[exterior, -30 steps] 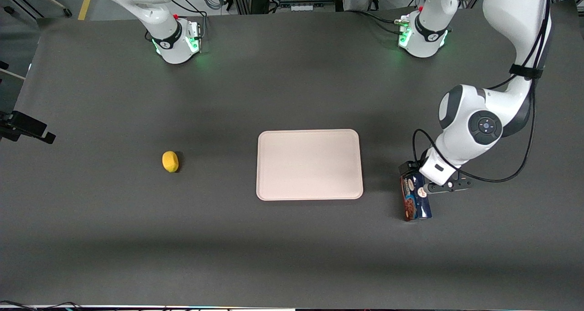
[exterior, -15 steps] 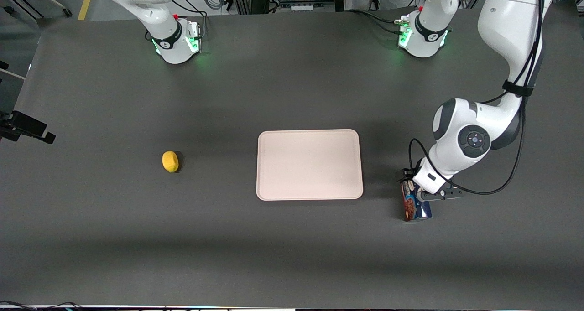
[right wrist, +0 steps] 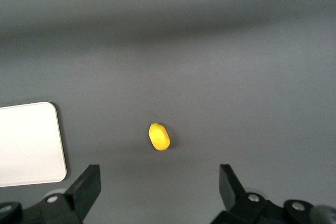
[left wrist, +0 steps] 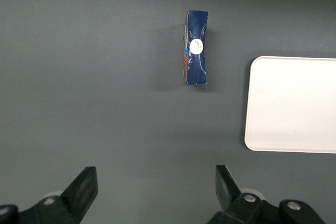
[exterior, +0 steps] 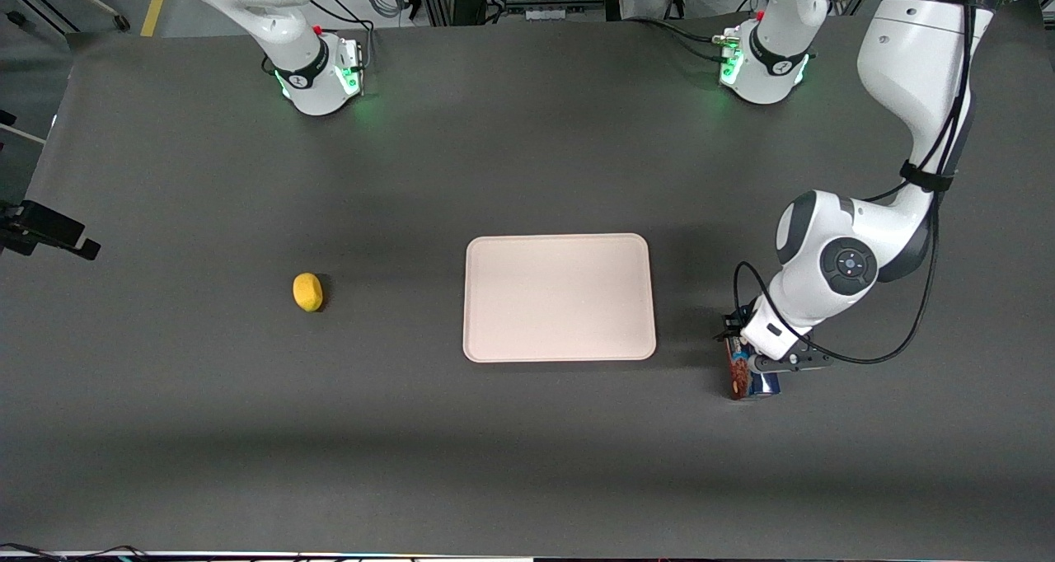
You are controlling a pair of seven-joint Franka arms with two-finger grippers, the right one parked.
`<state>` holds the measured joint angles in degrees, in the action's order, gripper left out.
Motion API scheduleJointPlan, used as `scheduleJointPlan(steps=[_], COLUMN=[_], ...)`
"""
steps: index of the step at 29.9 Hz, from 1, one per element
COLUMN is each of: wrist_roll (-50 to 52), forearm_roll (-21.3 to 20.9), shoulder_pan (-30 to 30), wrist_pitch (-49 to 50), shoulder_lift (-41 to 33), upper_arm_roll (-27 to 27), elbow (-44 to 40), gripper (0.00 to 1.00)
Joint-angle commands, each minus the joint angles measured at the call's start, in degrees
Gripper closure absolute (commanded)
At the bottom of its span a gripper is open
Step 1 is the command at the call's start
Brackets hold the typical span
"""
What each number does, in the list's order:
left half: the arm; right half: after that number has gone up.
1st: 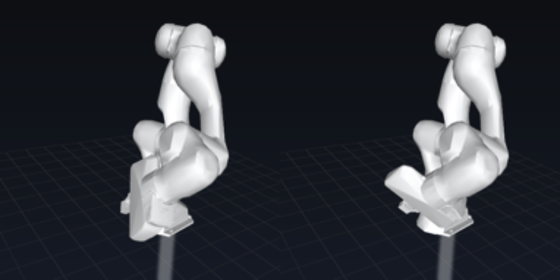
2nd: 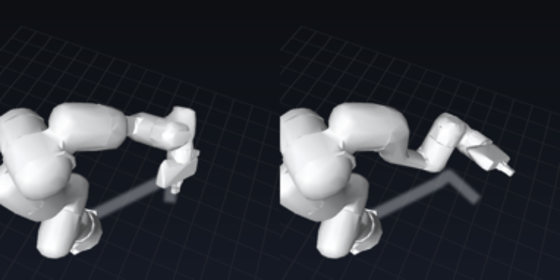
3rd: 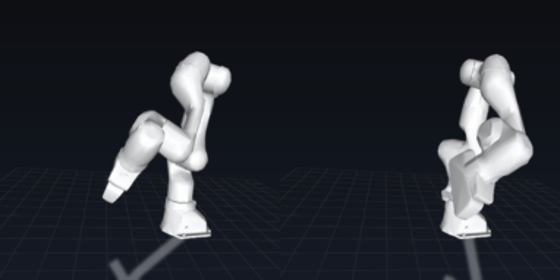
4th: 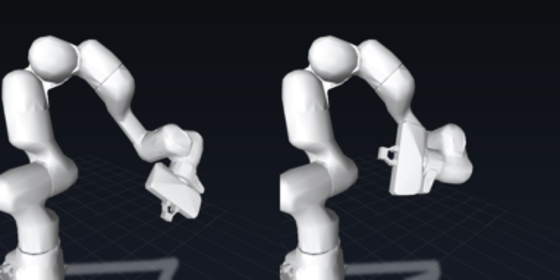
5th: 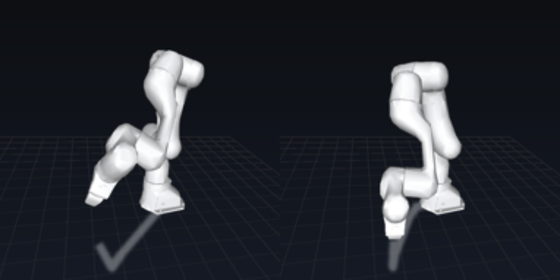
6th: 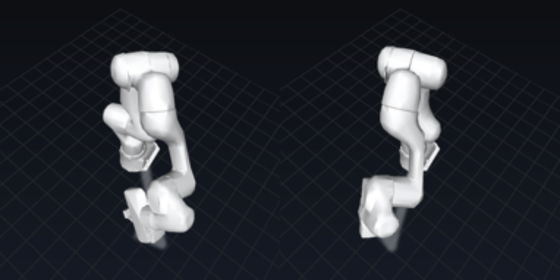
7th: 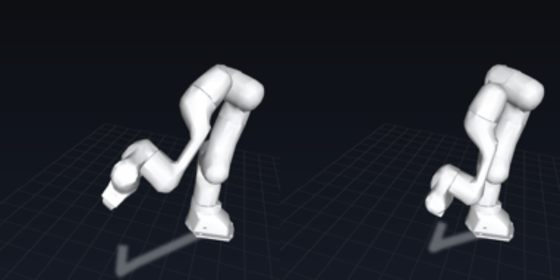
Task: Place cookie box on tray
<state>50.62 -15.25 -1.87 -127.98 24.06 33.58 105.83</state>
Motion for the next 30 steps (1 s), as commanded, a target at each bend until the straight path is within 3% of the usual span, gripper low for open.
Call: scheduleJointPlan(steps=[1, 20, 23, 25, 27, 30], wrist_roll=[3.17, 5.10, 5.19, 5.19, 5.19, 5.10], forearm_roll=[-4.60, -9.18, -9.88, -10.23, -10.76, -11.46], shoulder_pan=[-0.15, -0.77, -0.68, -0.68, -0.68, -0.68], wrist_pitch=[-1.83, -4.21, -4.21, -4.21, -4.21, -4.30], shoulder_lift=[1.07, 6.08, 6.52, 6.87, 7.31, 8.11], upper_arm_roll=[0.17, 0.17, 0.17, 0.17, 0.17, 0.08], elbow=[1.31, 1.39, 1.39, 1.31, 1.13, 0.78], gripper=[0.94, 0.93, 0.87, 0.80, 0.66, 0.24])
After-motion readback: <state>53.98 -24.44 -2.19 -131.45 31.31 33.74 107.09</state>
